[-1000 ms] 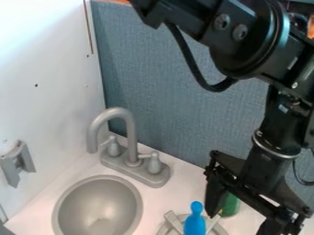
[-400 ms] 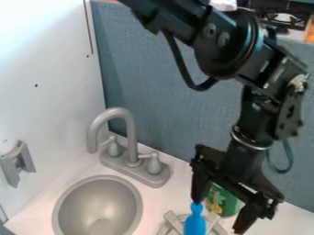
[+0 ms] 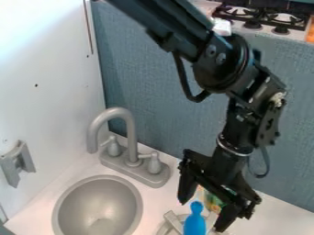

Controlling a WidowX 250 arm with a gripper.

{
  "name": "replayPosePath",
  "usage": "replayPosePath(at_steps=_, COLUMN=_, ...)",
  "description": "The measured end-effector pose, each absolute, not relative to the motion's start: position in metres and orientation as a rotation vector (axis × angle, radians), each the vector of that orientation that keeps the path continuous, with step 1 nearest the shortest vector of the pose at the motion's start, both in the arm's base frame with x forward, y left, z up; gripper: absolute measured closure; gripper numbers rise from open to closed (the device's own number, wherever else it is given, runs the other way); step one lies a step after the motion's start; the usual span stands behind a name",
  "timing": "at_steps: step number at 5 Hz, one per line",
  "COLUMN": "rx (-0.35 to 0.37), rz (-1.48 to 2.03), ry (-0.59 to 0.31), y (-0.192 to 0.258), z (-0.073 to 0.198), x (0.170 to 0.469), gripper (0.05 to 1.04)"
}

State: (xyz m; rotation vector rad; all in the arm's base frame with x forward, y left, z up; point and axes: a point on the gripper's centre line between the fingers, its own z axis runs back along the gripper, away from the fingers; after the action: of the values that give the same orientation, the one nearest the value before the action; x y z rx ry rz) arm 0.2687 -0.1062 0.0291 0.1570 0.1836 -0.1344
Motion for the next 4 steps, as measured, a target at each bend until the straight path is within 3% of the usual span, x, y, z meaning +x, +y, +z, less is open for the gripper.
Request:
replayPosePath(at_steps=1, rx=0.177, rz=-0.121, ry=0.255, y=-0.098, z=0.010, x=0.275, gripper=0.083)
replayPosePath(at_steps=3, rx=0.160, rz=-0.097, ry=0.290, y=-0.087, z=-0.005, x=0.284, gripper=0.083)
replayPosePath(at_steps=4, rx=0.138, rz=-0.093, ry=0.295, y=-0.084, z=-0.012, x=0.286, gripper=0.139)
